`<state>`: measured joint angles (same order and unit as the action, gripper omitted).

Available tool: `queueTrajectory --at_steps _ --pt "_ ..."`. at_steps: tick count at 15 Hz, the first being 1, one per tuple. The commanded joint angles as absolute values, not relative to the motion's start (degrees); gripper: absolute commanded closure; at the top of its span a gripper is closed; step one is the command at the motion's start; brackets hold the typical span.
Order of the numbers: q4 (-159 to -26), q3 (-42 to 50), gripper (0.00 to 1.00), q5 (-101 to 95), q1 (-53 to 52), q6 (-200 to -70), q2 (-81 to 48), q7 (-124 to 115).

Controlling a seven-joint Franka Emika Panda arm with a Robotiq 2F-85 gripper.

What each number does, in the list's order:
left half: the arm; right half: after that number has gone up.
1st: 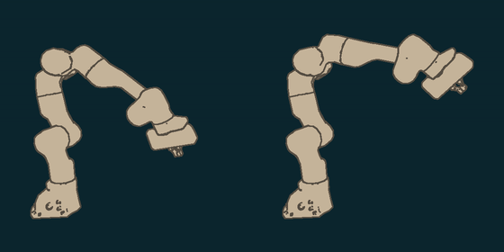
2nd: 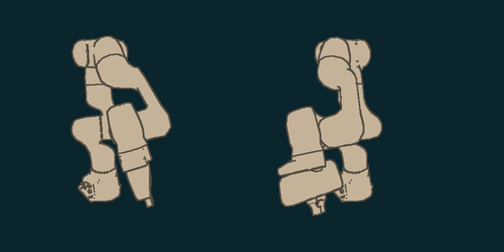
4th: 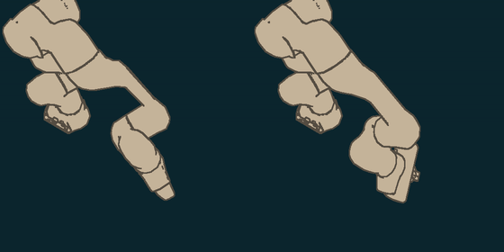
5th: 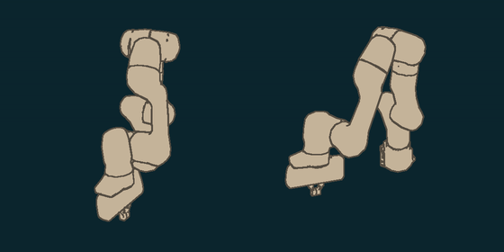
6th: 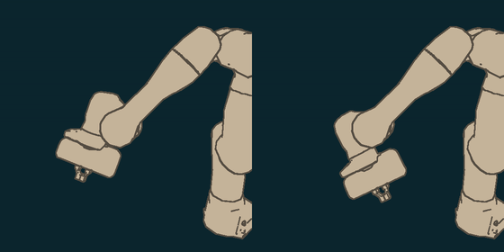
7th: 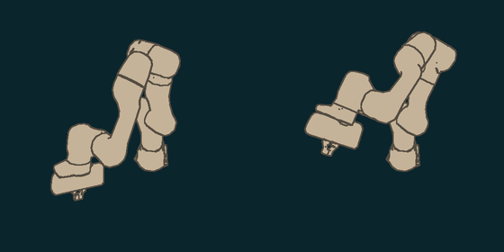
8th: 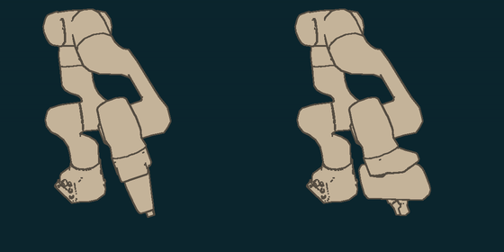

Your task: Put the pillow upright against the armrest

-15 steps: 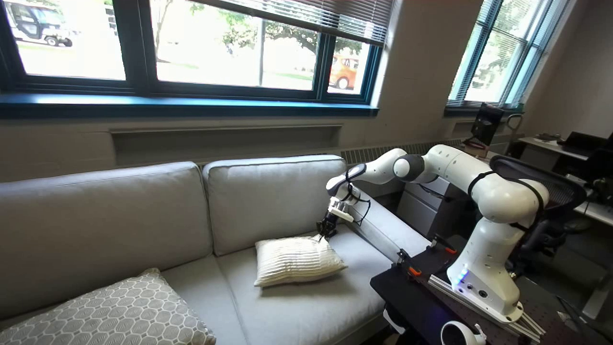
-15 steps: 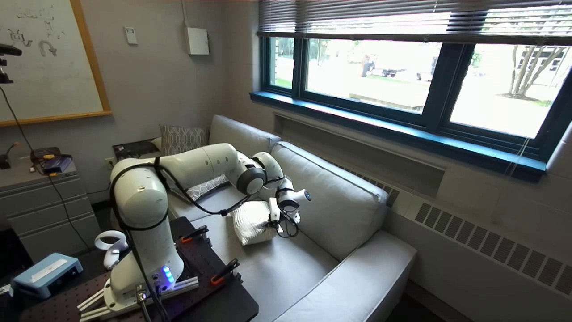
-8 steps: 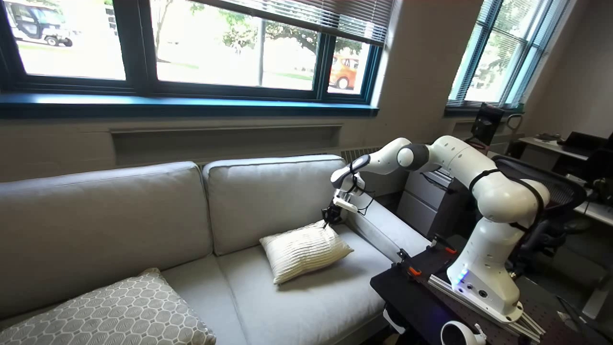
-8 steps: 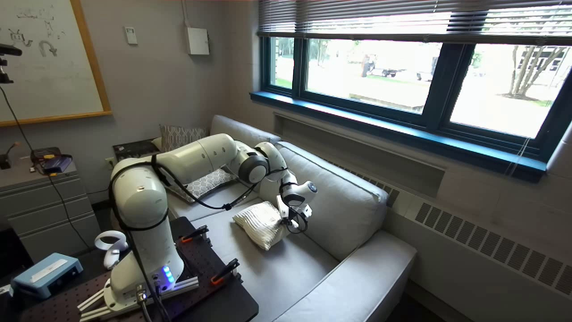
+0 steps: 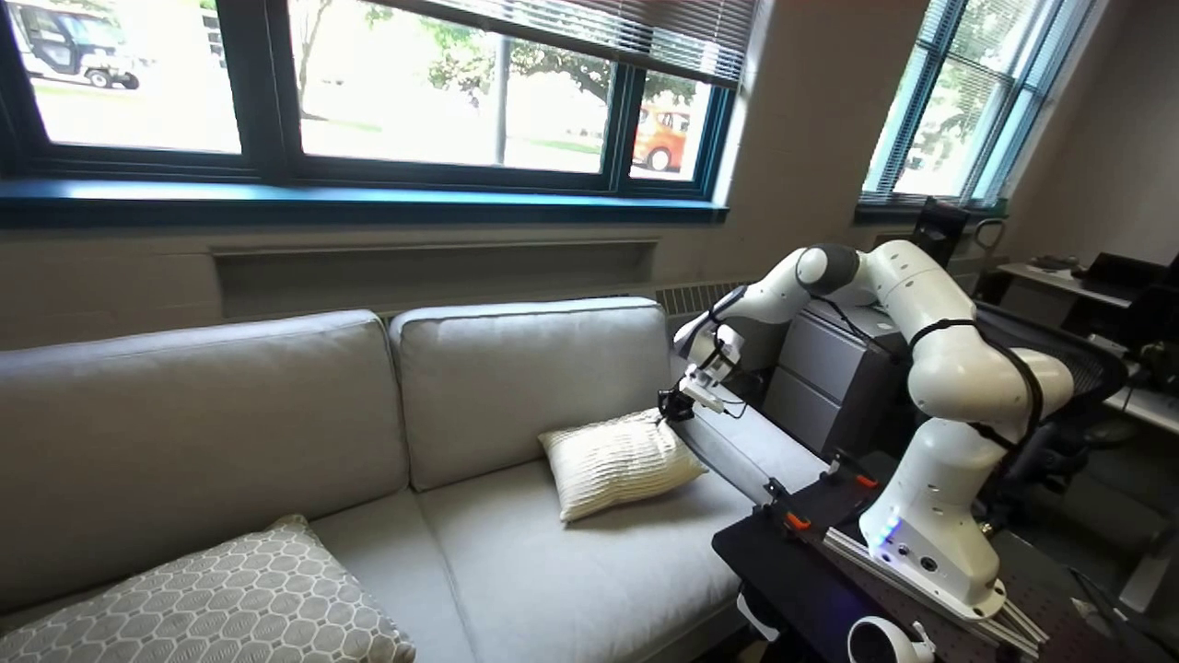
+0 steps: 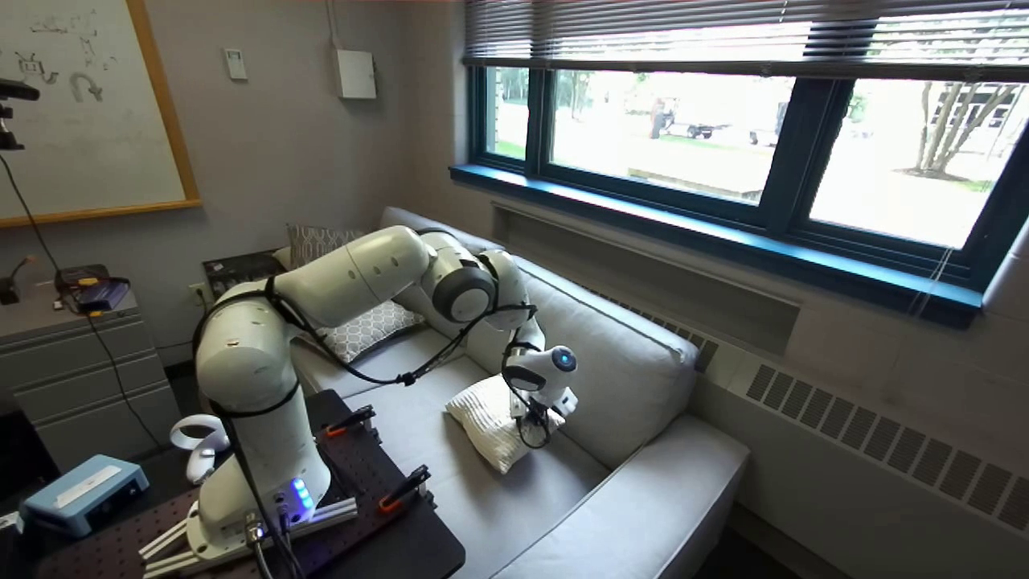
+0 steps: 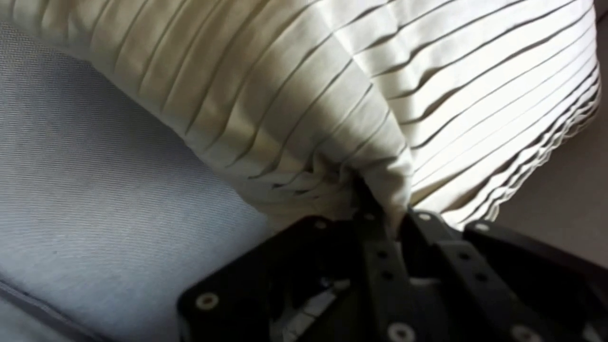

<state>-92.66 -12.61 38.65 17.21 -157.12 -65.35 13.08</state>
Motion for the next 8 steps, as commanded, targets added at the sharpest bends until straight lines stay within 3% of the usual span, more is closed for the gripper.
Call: queueTrajectory --at_steps 1,8 --pt "-107.0 -21.8 0.98 45.0 29.0 -168.3 -58.5 22.2" --pt "-121.9 -41.0 0.98 62.5 57.9 -182.8 -57.9 41.8"
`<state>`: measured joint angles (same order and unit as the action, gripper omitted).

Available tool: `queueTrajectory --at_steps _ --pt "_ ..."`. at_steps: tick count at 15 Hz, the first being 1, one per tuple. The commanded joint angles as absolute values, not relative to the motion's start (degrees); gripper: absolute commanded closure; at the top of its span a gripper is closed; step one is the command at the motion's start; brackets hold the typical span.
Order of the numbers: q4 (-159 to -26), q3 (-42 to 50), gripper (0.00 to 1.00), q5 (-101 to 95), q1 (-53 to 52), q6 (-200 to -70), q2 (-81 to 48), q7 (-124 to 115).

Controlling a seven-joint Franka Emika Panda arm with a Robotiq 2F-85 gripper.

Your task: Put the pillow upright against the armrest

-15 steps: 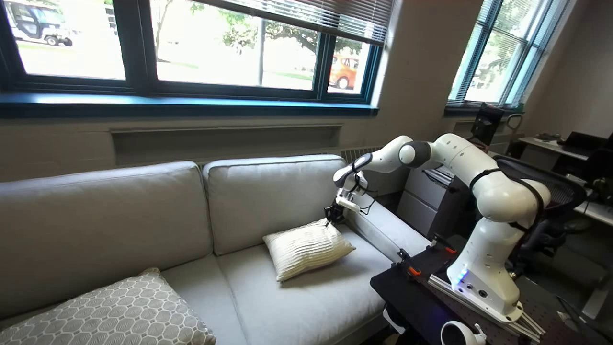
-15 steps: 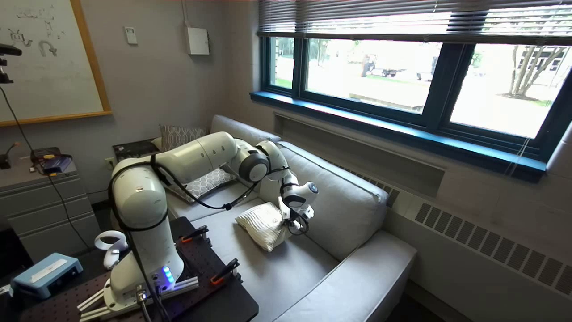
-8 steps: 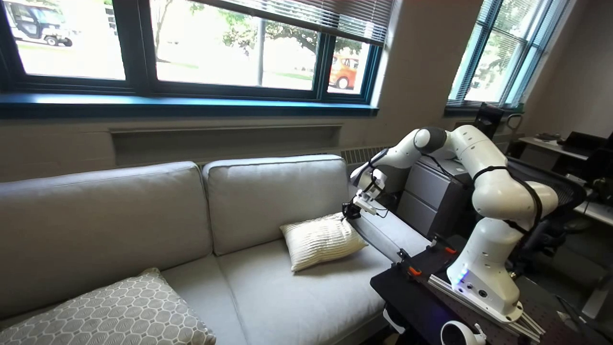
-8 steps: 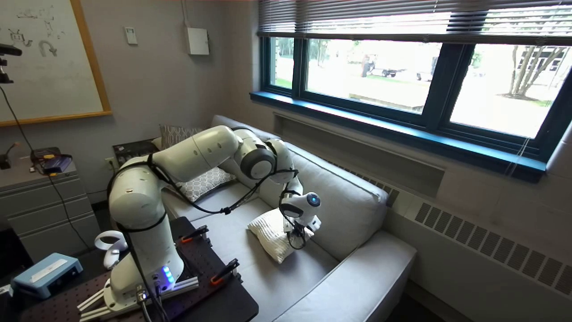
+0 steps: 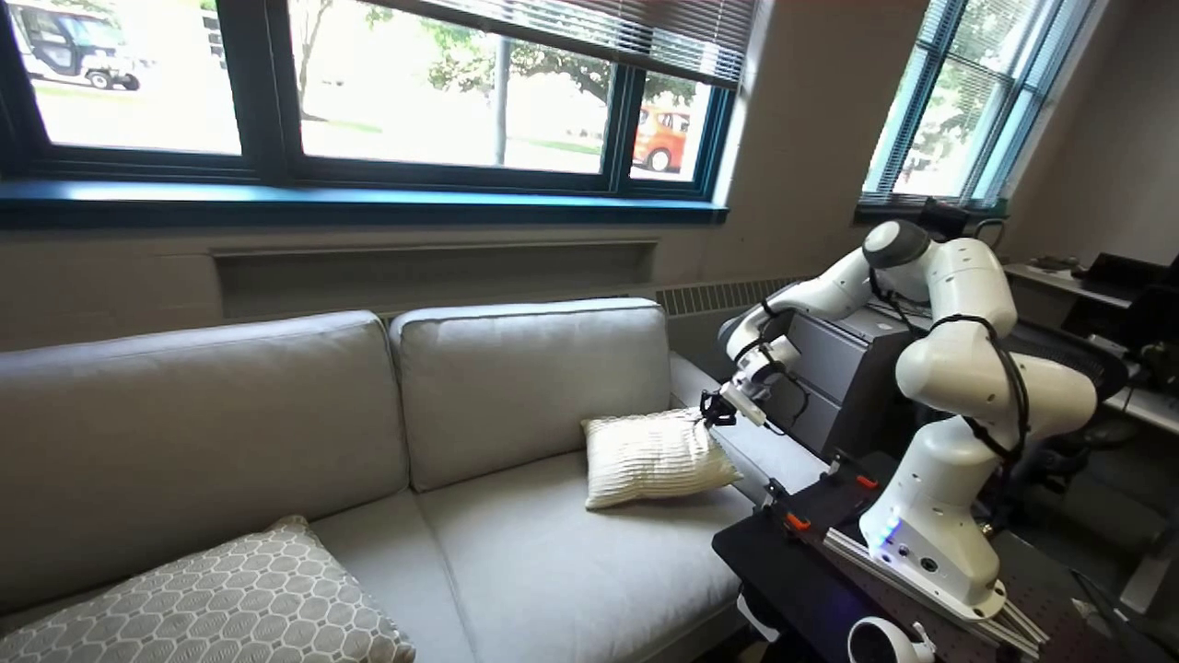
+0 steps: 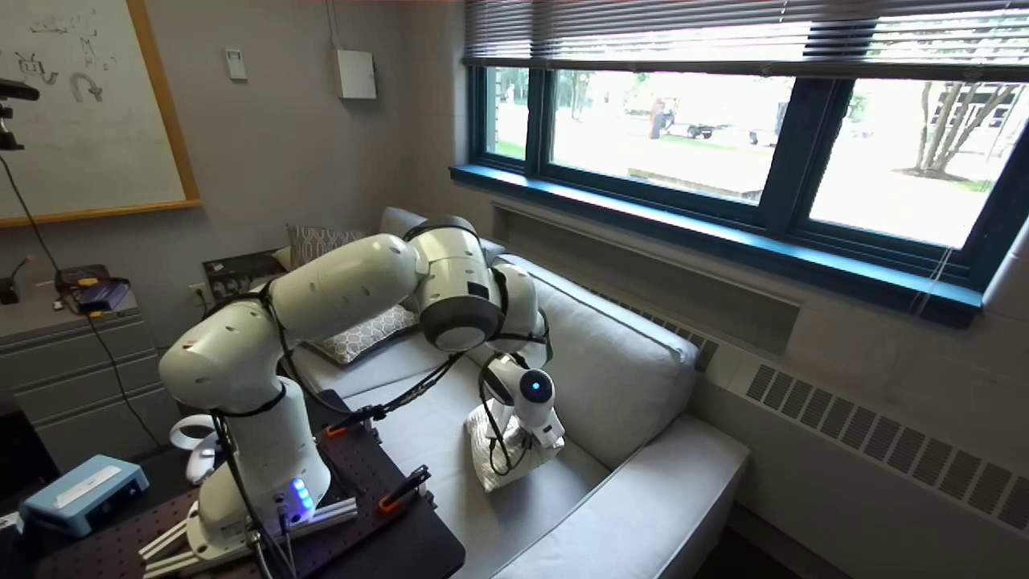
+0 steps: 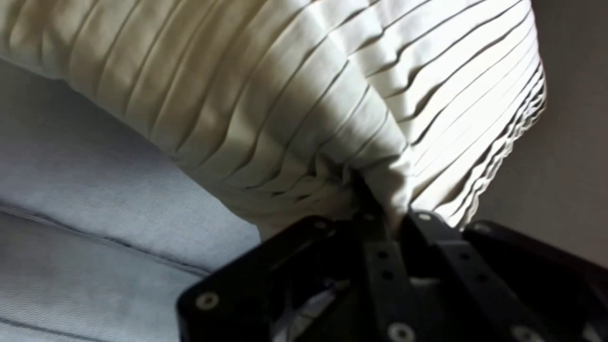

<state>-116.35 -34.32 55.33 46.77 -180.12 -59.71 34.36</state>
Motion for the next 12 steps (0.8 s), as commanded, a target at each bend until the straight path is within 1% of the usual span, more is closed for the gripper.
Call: queueTrajectory --at_steps 1,5,8,9,12 --pt "-122.4 -42.6 0.98 65.3 62.1 -182.5 -58.7 45.1" --pt "-124.4 -45.0 0.98 75.7 78.2 -179.2 -60.7 57.5" --pt "-124.9 -46.4 0.98 81.3 90.2 -177.7 -64.5 66.6" --pt "-124.9 -46.4 0.98 83.3 91.9 -177.7 -64.8 69.0" --pt "-123.2 -51.8 0.98 95.6 97.1 -183.5 -67.4 81.9"
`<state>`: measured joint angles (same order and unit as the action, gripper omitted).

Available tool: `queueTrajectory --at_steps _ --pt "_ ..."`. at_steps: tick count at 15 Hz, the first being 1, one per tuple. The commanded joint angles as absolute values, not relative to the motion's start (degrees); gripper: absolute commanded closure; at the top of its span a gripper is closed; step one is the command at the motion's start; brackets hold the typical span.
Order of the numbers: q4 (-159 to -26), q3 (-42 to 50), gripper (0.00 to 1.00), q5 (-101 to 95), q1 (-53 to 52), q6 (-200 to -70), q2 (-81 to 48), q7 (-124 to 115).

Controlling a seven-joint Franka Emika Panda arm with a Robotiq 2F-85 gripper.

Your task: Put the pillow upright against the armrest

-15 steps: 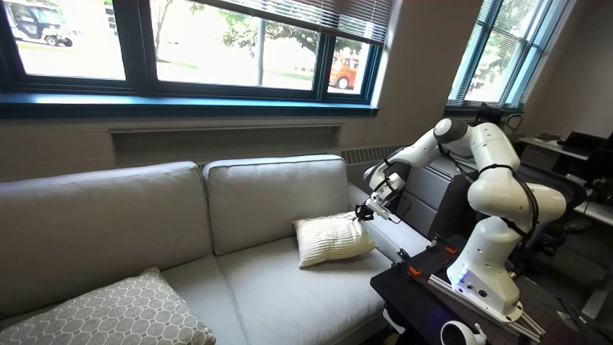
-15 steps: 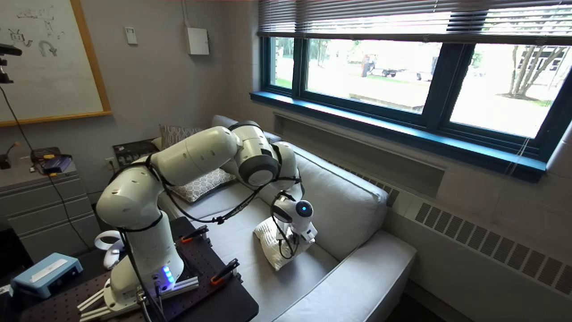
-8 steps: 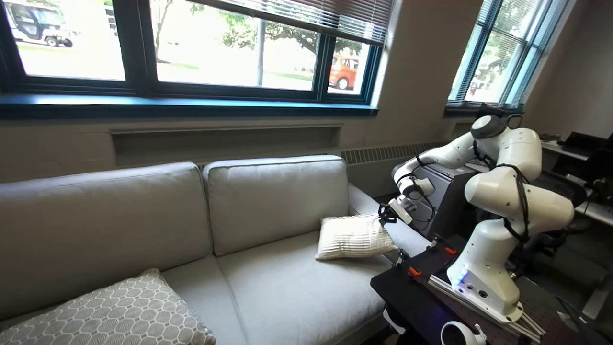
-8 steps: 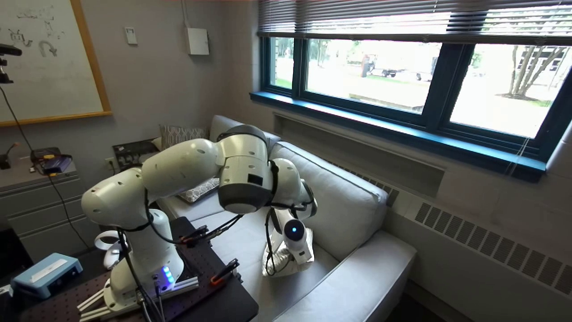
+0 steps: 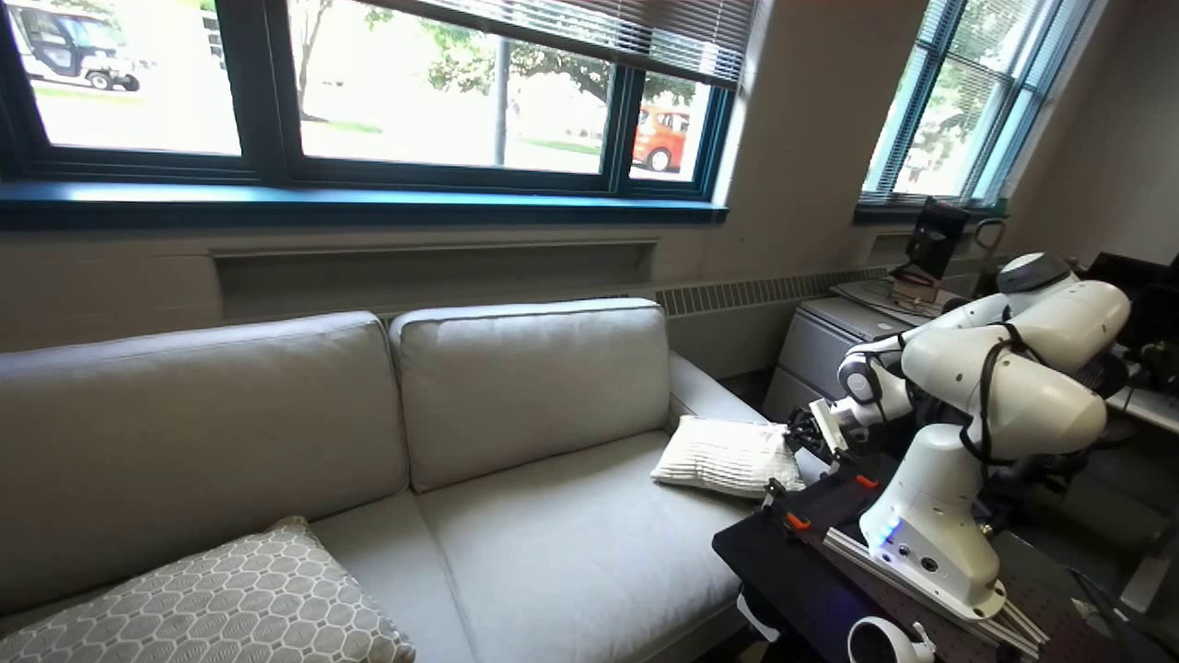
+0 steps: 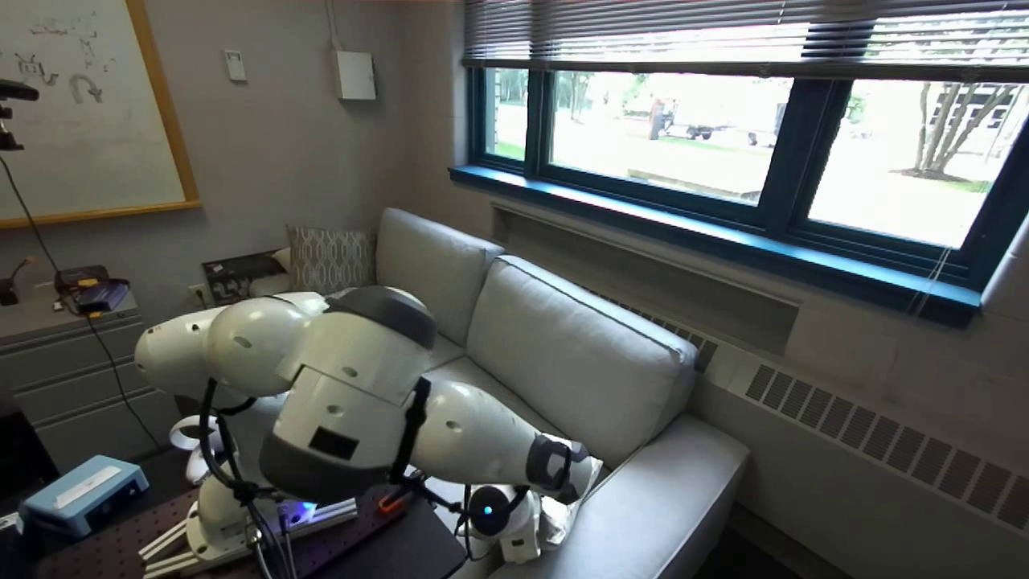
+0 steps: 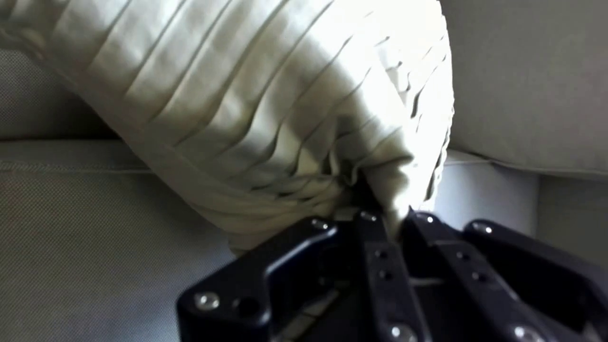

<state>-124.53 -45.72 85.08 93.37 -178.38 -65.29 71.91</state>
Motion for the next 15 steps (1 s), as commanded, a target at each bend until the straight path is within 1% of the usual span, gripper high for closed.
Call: queueTrajectory --at_steps 1,2,7,11,13,15 --pt "-122.7 -52.5 0.98 100.4 96.6 -184.1 -67.0 84.7" --pt "-121.6 -53.1 0.98 105.1 94.7 -184.6 -65.5 87.0" --pt "-121.1 -46.1 0.98 127.5 79.1 -173.4 -49.7 94.3" --pt "-122.1 -38.6 0.98 145.8 62.8 -169.1 -37.7 98.4" --pt "-122.6 -34.4 0.98 155.1 53.8 -169.5 -31.9 100.3" --pt "-122.2 -29.4 0.98 151.0 44.4 -173.4 -26.0 91.3"
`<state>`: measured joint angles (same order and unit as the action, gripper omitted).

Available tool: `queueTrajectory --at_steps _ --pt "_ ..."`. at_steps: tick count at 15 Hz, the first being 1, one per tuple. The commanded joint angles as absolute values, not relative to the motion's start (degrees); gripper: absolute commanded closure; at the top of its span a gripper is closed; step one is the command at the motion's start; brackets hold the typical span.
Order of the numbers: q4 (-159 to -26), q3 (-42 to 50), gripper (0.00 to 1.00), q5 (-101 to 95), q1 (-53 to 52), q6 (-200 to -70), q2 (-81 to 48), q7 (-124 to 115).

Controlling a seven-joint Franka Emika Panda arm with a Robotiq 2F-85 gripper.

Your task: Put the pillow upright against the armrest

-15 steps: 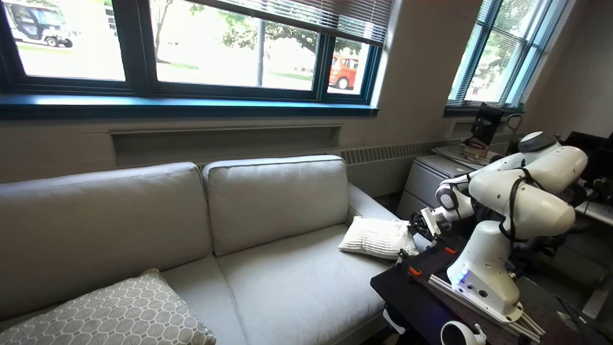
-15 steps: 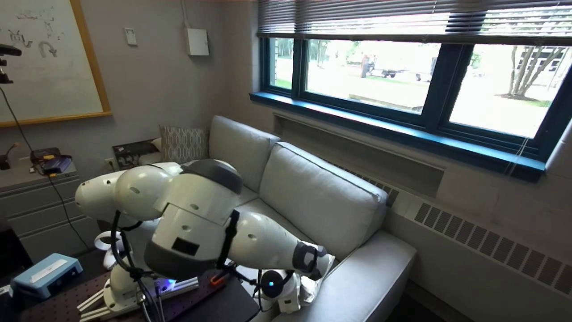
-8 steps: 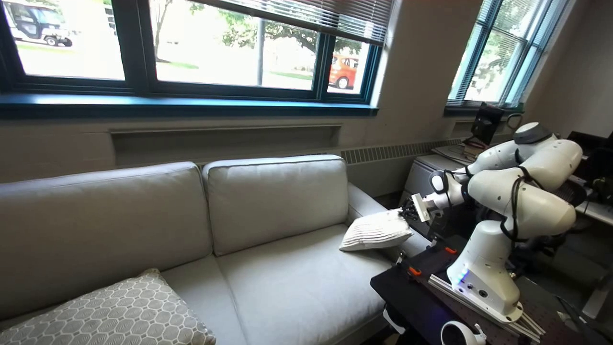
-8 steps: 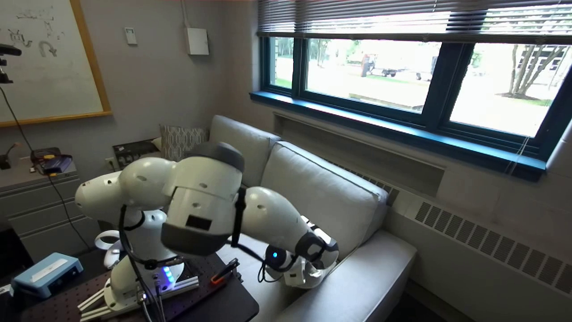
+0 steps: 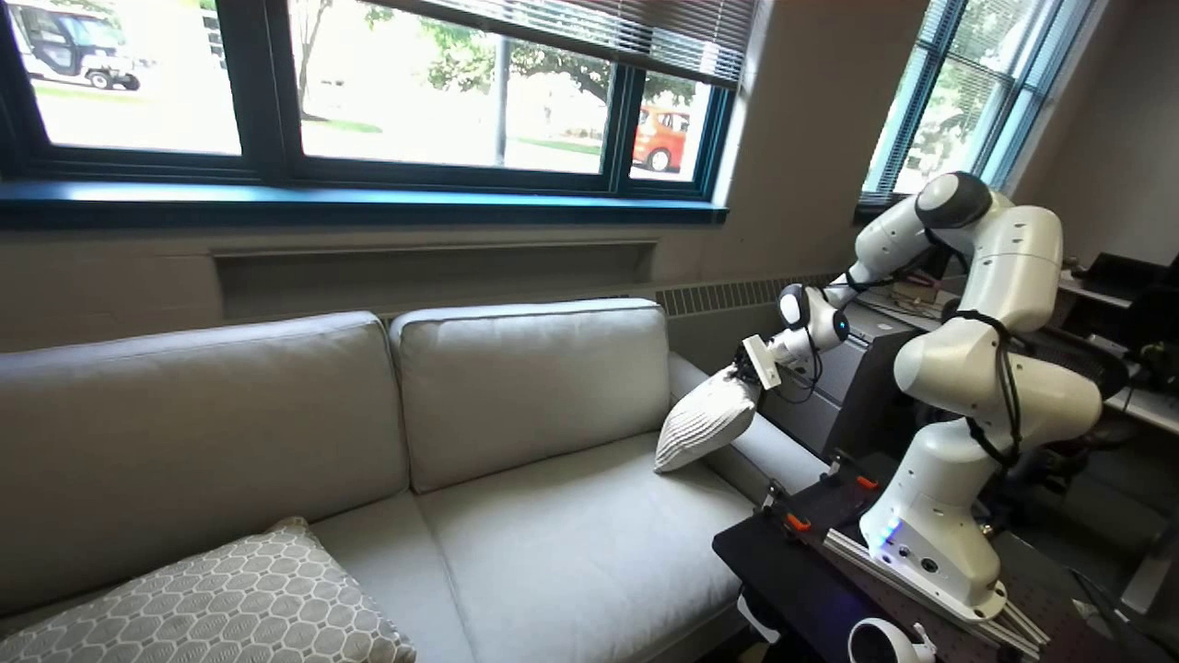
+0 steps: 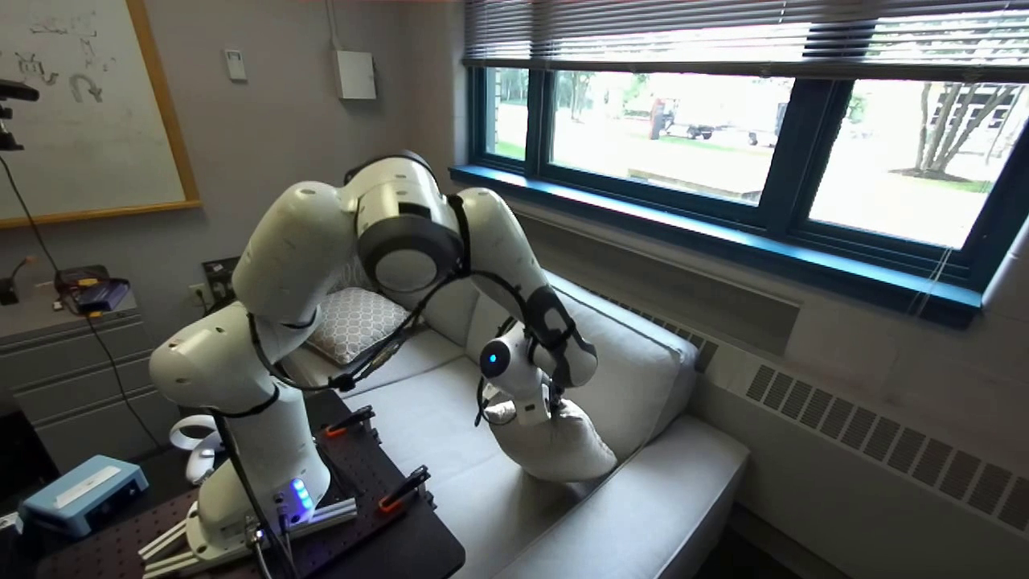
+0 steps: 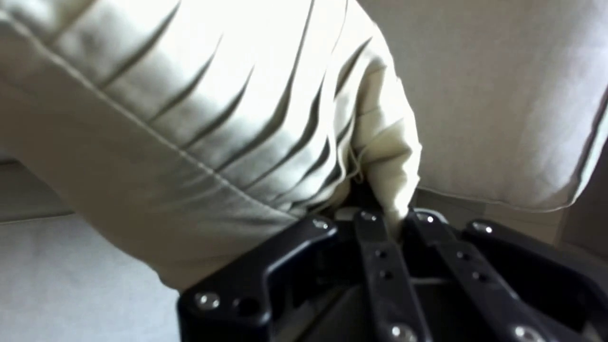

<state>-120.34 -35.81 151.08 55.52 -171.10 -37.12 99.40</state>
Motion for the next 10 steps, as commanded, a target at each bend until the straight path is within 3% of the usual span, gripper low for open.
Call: queueTrajectory --at_steps 1,6,10 --pt "-120.7 -26.9 0.98 150.7 39.5 -176.0 -24.2 90.2" --pt "-114.6 -8.0 0.98 149.5 16.9 -186.4 -17.0 85.3" --pt "-109.4 4.2 0.98 149.4 5.7 -188.4 -22.0 84.7"
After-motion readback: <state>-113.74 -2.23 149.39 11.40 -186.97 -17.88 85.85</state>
